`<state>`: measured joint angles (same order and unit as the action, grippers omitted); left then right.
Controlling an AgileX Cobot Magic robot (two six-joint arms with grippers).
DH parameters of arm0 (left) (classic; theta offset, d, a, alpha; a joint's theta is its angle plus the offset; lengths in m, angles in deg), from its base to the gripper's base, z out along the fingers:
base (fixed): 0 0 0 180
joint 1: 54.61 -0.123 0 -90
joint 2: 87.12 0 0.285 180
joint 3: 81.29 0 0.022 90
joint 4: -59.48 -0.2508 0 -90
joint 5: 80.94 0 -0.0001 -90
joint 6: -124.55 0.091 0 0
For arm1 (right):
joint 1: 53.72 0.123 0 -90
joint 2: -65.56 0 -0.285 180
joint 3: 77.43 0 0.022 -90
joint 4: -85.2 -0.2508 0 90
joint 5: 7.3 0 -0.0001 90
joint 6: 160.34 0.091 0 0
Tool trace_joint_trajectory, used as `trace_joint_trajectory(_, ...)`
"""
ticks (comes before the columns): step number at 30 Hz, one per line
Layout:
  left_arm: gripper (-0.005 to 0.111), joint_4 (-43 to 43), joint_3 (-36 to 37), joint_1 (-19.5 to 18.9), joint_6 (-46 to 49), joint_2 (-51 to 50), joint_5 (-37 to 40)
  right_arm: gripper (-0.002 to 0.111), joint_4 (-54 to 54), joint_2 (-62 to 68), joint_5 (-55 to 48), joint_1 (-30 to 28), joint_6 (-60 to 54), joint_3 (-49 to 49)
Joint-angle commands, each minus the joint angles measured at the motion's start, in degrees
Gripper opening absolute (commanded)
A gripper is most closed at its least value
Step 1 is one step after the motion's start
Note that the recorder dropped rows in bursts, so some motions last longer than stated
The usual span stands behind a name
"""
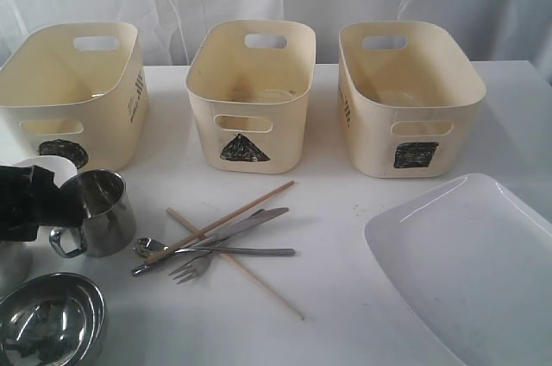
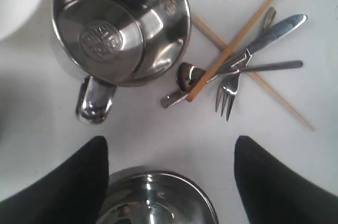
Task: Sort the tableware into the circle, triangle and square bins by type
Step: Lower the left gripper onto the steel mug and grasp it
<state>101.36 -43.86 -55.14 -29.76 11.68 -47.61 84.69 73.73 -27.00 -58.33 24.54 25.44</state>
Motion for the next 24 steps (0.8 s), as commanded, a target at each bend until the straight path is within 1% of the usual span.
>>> trace_joint_trajectory(1, 0.070, -0.6, -0.2, 0.0, 1.9, 0.0, 1.2, 0.000, 0.1, -0.4, 0.2, 0.1, 0.2, -0.1)
trace_joint_trajectory(5, 0.070, -0.3, -0.2, 0.0, 4.0, 0.0, -6.1, 0.000, 0.1, -0.4, 0.2, 0.1, 0.2, -0.1)
trace_joint_trajectory(8, 0.070, 0.3, -0.2, 0.7, 10.7, -0.5, -11.5, 0.000, 0.1, -0.4, 0.2, 0.1, 0.2, -0.1)
trace_joint_trajectory(10, 0.070, 1.2, -0.2, 2.0, 12.8, -1.4, -13.7, 0.000, 0.1, -0.4, 0.2, 0.1, 0.2, -0.1)
trace_joint_trajectory(14, 0.070, 4.3, -0.2, 4.7, 12.4, -3.8, -18.7, 0.000, 0.1, -0.4, 0.2, 0.1, 0.2, -0.1)
trace_joint_trajectory(16, 0.070, 8.1, -0.2, 6.0, 11.2, -4.9, -22.3, 0.000, 0.1, -0.4, 0.2, 0.1, 0.2, -0.1)
trace_joint_trajectory(18, 0.070, 9.6, -0.3, 6.0, 11.2, -5.0, -23.4, 0.000, 0.1, -0.4, 0.2, 0.1, 0.2, -0.1)
trace_joint_trajectory(21, 0.070, 9.3, -0.3, 6.0, 11.8, -5.0, -25.4, 0.000, 0.1, -0.4, 0.2, 0.1, 0.2, -0.1)
trace_joint_trajectory(24, 0.070, 6.6, -0.3, 6.0, 11.8, -7.5, -29.2, 0.000, 0.1, -0.4, 0.2, 0.1, 0.2, -0.1)
